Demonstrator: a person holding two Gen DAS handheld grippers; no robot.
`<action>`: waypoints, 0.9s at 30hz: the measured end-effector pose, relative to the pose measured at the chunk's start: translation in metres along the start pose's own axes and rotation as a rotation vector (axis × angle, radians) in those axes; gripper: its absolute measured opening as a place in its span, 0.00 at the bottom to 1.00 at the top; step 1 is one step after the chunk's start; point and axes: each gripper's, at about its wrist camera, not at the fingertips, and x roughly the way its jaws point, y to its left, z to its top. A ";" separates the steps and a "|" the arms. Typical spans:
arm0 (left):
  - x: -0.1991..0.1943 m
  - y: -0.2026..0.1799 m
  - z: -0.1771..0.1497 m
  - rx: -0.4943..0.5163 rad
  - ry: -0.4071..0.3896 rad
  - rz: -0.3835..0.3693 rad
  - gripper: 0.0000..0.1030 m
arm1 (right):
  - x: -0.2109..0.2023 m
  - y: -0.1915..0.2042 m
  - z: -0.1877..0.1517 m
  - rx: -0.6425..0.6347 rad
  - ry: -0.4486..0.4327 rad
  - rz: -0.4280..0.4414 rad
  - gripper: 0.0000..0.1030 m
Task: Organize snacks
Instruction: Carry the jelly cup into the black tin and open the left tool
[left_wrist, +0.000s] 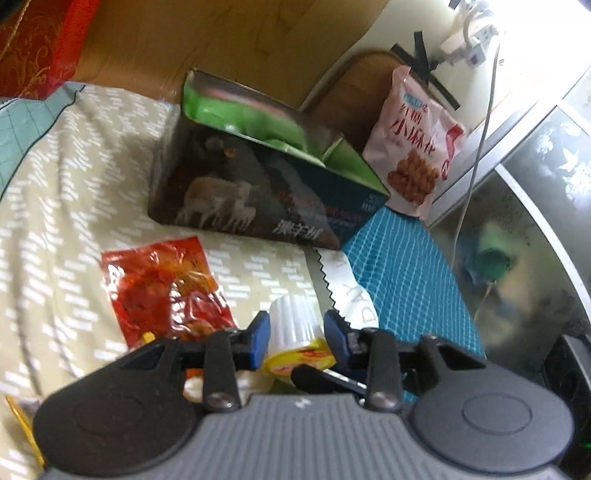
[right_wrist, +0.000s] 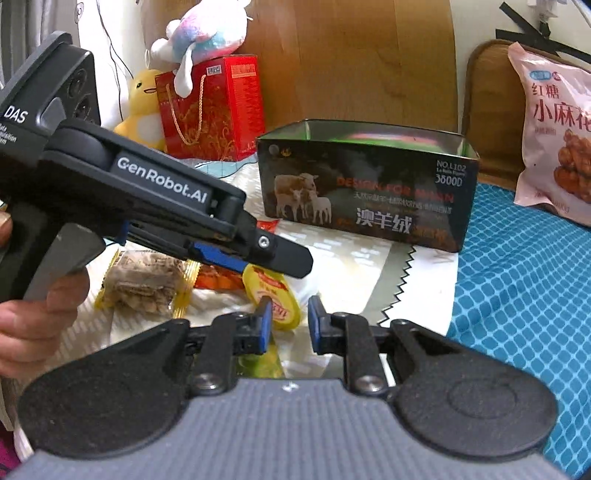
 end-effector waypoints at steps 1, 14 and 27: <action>0.001 -0.001 -0.001 0.004 0.006 0.003 0.35 | 0.000 0.000 -0.001 -0.005 -0.006 0.004 0.32; -0.014 -0.034 0.024 0.095 -0.041 -0.038 0.37 | -0.024 -0.007 0.029 -0.072 -0.263 -0.032 0.30; 0.044 -0.048 0.122 0.142 -0.171 0.032 0.52 | 0.030 -0.059 0.077 -0.004 -0.307 -0.151 0.34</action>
